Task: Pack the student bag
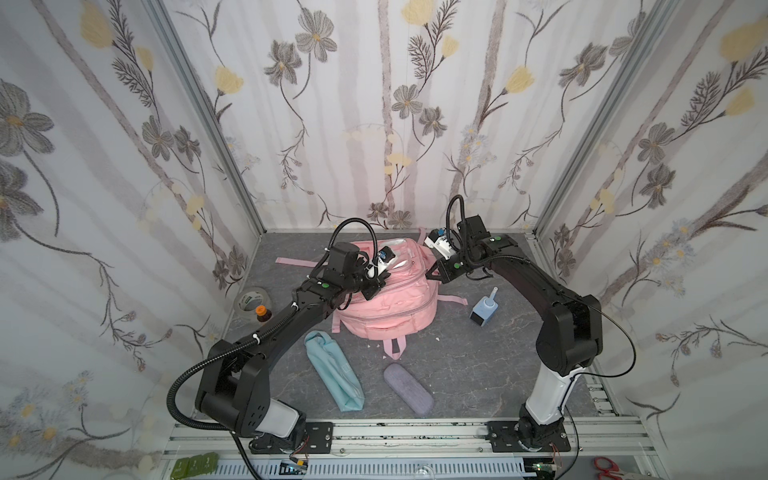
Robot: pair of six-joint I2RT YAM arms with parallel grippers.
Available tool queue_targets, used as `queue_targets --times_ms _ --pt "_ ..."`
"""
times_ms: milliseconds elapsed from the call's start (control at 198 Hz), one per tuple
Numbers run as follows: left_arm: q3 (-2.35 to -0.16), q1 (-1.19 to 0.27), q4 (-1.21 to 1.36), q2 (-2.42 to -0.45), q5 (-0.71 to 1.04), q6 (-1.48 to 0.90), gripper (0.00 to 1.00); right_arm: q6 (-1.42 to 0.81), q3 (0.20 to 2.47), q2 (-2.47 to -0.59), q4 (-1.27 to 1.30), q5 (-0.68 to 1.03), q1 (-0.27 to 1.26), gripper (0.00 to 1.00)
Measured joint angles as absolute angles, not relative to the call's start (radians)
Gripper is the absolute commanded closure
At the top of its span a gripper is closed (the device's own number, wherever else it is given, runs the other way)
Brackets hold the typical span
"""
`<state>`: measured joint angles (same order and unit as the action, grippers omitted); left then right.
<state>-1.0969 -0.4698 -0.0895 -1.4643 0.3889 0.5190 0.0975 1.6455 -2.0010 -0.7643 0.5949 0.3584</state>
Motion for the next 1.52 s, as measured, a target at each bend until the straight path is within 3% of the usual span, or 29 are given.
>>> queue_targets --times_ms 399,900,1300,1517 --pt "-1.311 -0.559 -0.299 -1.52 0.236 0.341 1.0 0.026 1.692 -1.945 -0.818 0.52 0.353 1.0" --pt "-1.625 -0.664 -0.607 -1.735 0.001 0.105 1.0 -0.011 1.75 -1.925 -0.903 0.545 0.36 1.0" --pt "-2.173 -0.663 -0.957 -2.027 0.047 -0.209 1.0 -0.105 1.729 -1.897 -0.876 0.626 0.404 1.0" --pt "-2.331 -0.648 -1.035 -2.079 0.083 -0.426 1.0 -0.141 1.713 -1.898 -0.849 0.675 0.405 1.0"
